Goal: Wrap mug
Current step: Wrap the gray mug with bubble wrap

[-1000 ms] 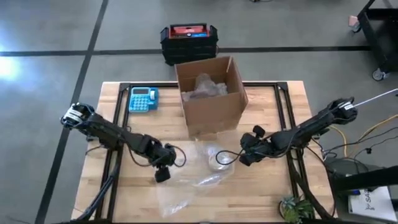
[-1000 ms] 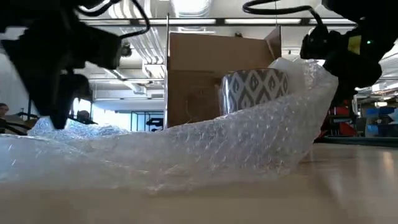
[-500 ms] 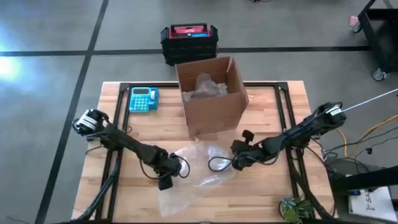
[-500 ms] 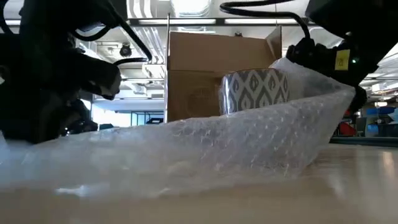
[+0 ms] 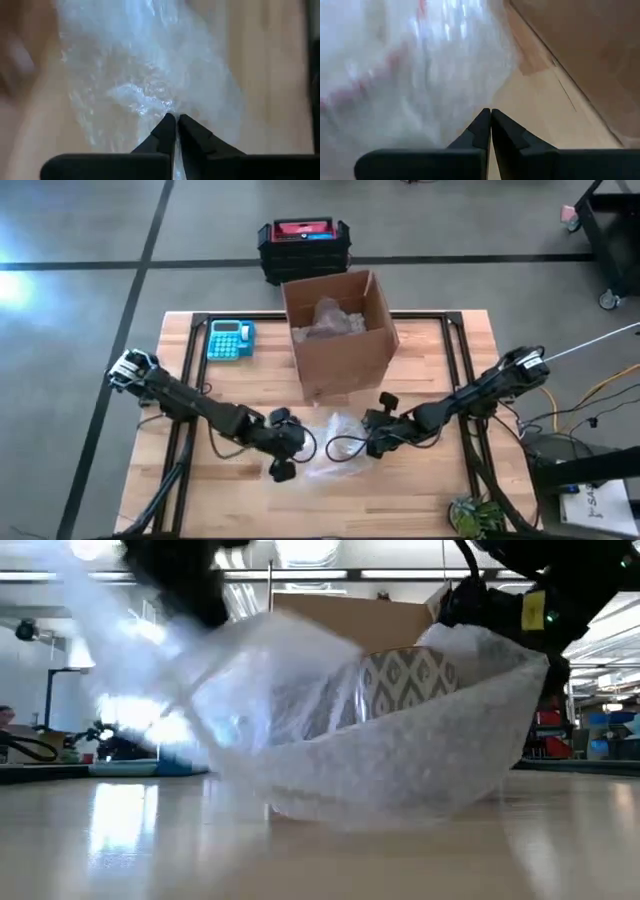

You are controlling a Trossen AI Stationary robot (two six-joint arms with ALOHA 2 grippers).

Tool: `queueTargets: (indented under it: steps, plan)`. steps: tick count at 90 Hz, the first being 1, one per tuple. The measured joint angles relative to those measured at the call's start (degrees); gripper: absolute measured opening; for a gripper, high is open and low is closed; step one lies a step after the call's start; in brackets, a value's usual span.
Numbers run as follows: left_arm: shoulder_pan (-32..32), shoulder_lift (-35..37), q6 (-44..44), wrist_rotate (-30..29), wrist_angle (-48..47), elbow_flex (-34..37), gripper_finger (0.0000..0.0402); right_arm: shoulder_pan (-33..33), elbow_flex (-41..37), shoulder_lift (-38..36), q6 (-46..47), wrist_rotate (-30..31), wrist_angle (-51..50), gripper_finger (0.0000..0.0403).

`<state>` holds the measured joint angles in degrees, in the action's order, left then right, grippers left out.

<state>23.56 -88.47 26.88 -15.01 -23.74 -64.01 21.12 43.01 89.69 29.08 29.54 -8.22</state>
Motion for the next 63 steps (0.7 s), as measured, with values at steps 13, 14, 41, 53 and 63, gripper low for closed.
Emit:
queueTargets:
  steps: [13,14,41,53,63]
  plan:
    - [-2.53,-2.08,-9.83,-0.50,9.58,0.09,0.0001,-0.02,1.23,0.00,1.05,-0.18,1.85,0.0000]
    - [-2.77,-2.32,-10.53,-0.50,10.43,0.09,0.0001,0.00,1.36,0.00,1.05,-0.18,1.97,0.0000]
    - [-10.15,-8.65,-19.10,5.33,27.65,-0.02,0.0000,-0.02,2.84,0.04,0.24,-2.66,4.71,0.0000]
    - [-11.02,-11.63,-18.85,10.03,28.67,-0.10,0.0000,-0.04,3.30,-1.55,0.45,-6.65,1.74,0.0000]
    - [-10.98,-14.04,-18.78,10.22,29.08,-0.10,0.0000,0.00,6.34,-4.23,0.84,-7.74,-6.17,0.0000]
